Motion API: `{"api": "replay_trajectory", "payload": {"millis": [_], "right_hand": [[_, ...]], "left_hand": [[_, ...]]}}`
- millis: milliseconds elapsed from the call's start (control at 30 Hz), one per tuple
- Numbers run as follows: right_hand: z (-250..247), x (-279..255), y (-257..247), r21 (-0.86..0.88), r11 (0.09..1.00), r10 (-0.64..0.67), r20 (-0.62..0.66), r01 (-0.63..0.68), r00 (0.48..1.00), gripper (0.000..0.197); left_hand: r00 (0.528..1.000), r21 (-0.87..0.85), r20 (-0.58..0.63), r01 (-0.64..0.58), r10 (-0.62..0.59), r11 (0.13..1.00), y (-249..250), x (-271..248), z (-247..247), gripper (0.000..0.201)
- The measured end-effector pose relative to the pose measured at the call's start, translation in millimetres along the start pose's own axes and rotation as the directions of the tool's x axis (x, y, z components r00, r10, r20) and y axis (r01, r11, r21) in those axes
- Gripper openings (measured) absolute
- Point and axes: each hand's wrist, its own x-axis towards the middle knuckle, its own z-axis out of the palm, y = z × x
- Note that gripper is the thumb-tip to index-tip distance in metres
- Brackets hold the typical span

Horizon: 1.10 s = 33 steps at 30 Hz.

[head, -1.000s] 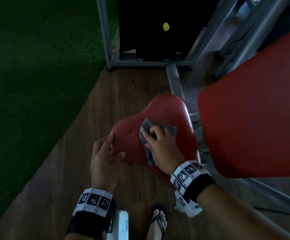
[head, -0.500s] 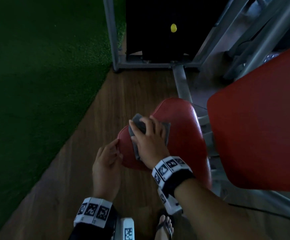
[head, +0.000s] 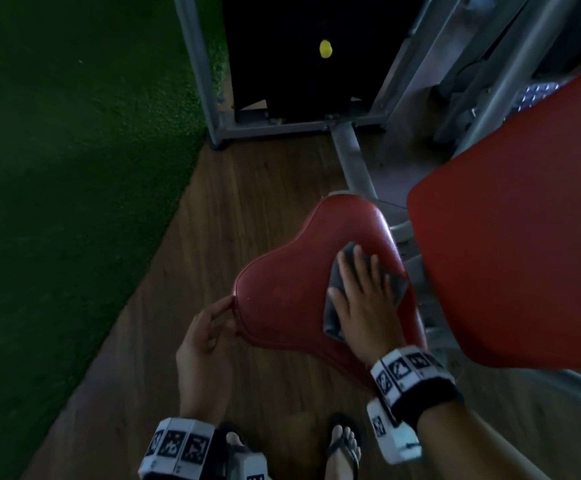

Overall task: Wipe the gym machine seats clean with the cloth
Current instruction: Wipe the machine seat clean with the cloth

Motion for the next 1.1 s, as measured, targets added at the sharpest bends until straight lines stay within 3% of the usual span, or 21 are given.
{"api": "replay_trajectory", "payload": {"millis": [100,167,333,433,533,700,767,900,967,1033,1100], "right_hand": [[0,34,-23,0.053,0.985,0.168,-0.041,-0.166,0.985,0.062],[-1,47,-42,0.055,0.979,0.196,-0.035,-0.194,0.980,0.060],[-2,52,-89,0.012,0.999,-0.031,-0.039,0.031,0.999,0.057],[0,40,-108,-0.001,0.978,-0.206,-0.047,0.207,0.977,0.055],[2,19,-111,-0.063,0.918,-0.393,0.002,0.392,0.920,0.054],[-5,13,-84,-0.131,0.762,-0.618,0.145,0.634,0.773,0.060],[-13,25,-77,-0.110,0.749,-0.636,0.158,0.653,0.756,0.060],[-25,65,-80,0.006,0.849,-0.525,0.113,0.528,0.843,0.054],[-28,81,-89,0.035,0.870,-0.491,0.151,0.492,0.858,0.048],[-29,86,-101,0.074,0.863,-0.501,0.237,0.499,0.832,0.042],[-28,82,-109,0.079,0.807,-0.580,0.291,0.585,0.761,0.041]], "left_hand": [[1.000,-0.043,0.016,-0.004,0.005,0.999,-6,3,-3,0.036],[1.000,-0.117,-0.010,0.017,-0.018,0.993,-8,4,-4,0.035],[0.998,-0.169,-0.025,0.044,-0.049,0.985,-8,0,-5,0.029],[0.998,-0.134,-0.030,0.052,-0.056,0.990,-6,-1,-6,0.027],[0.997,-0.100,-0.039,0.055,-0.059,0.993,-4,-1,-6,0.029],[0.998,-0.065,-0.039,0.048,-0.051,0.997,-1,-1,-7,0.029],[0.998,-0.031,-0.032,0.048,-0.049,0.998,-2,0,-7,0.027],[0.999,0.076,-0.040,0.036,-0.033,0.996,-3,1,-5,0.028],[0.998,0.069,-0.055,0.045,-0.041,0.997,-4,1,-5,0.029],[0.996,0.069,-0.069,0.056,-0.051,0.996,-5,1,-4,0.030],[0.994,0.082,-0.093,0.059,-0.052,0.995,-6,0,-3,0.029]]}}
